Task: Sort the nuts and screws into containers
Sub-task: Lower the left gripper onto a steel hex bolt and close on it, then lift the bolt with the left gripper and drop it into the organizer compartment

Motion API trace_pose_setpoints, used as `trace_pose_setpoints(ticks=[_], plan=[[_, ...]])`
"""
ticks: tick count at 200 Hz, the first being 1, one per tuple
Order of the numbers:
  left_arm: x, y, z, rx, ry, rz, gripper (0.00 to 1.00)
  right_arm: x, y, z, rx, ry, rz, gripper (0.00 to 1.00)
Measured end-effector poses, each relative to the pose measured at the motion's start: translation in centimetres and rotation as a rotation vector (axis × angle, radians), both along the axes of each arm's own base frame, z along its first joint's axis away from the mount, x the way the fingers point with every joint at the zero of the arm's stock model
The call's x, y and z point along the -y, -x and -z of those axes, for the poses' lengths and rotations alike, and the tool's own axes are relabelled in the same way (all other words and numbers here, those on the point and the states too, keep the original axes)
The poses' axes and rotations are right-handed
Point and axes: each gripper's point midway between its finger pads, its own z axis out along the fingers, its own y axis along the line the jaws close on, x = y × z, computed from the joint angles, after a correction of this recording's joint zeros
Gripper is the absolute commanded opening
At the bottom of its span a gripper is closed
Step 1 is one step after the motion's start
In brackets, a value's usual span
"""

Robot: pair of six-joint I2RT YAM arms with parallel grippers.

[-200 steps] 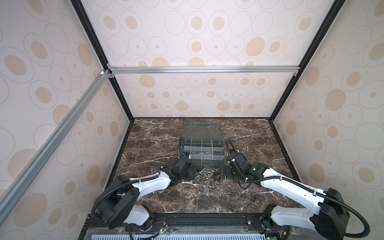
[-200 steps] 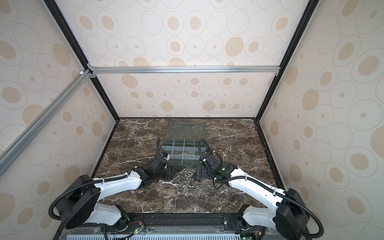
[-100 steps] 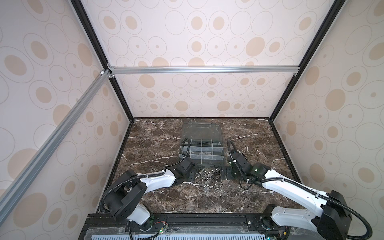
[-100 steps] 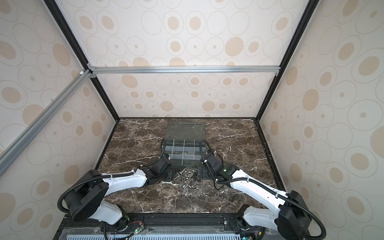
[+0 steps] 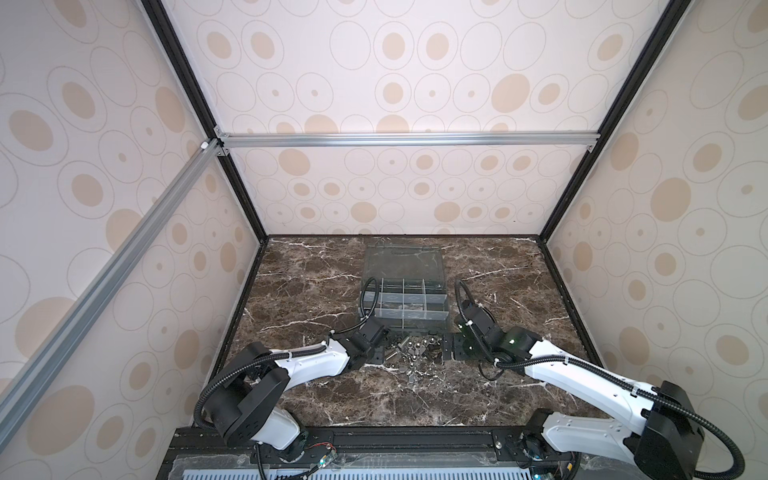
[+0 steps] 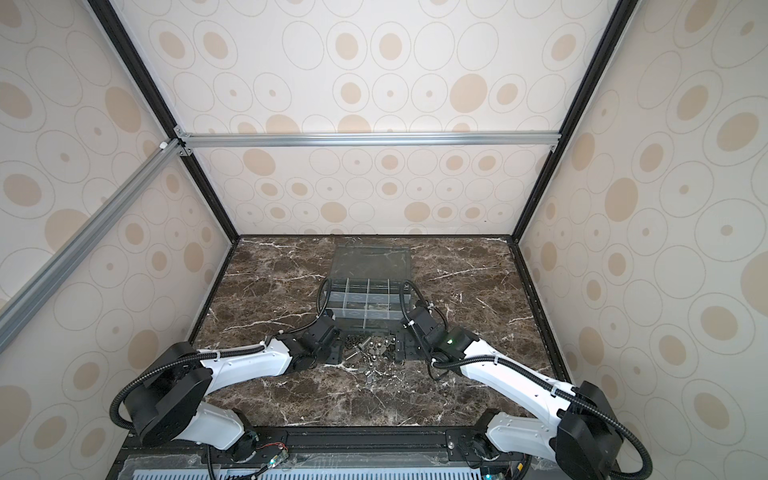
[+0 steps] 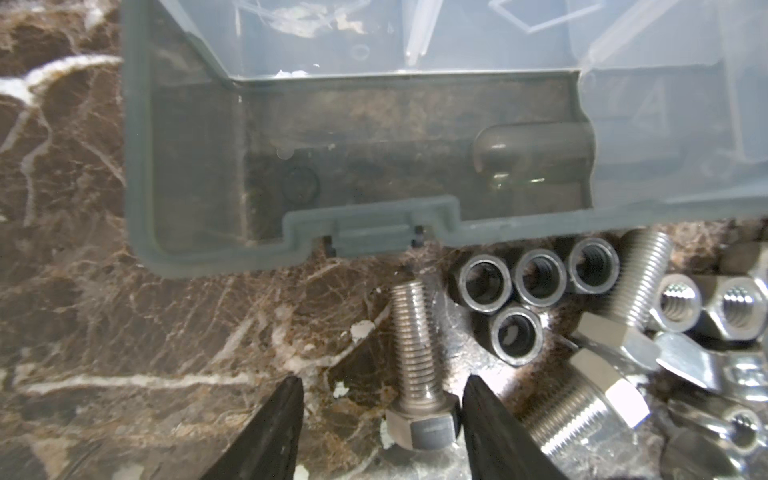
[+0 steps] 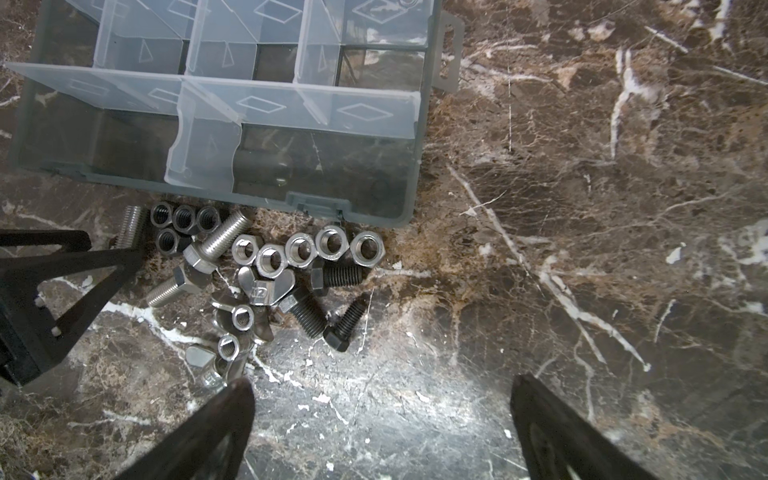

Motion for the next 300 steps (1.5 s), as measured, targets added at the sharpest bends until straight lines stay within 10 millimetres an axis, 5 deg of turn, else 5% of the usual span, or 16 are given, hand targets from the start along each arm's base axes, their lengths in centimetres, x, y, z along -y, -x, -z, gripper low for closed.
trace_pose_setpoints(ticks=[131,234,300], plan=[[1.8,-1.6,0.8,-0.027,-0.077,0.099,0.42,0.2,0.1,0.9,-0.036,0.014,0.032,1.0],[1.9,-2.1,0.7,-0.016,-0.096,0.128,0.11,0.5,0.4,0.9,-0.036,-0.002,0.056,1.0],[0.7,-0.8,0.5,-0.035,-0.111,0.133,0.09,0.6,0.5,1.0,-0.033,-0.015,0.076,1.0]])
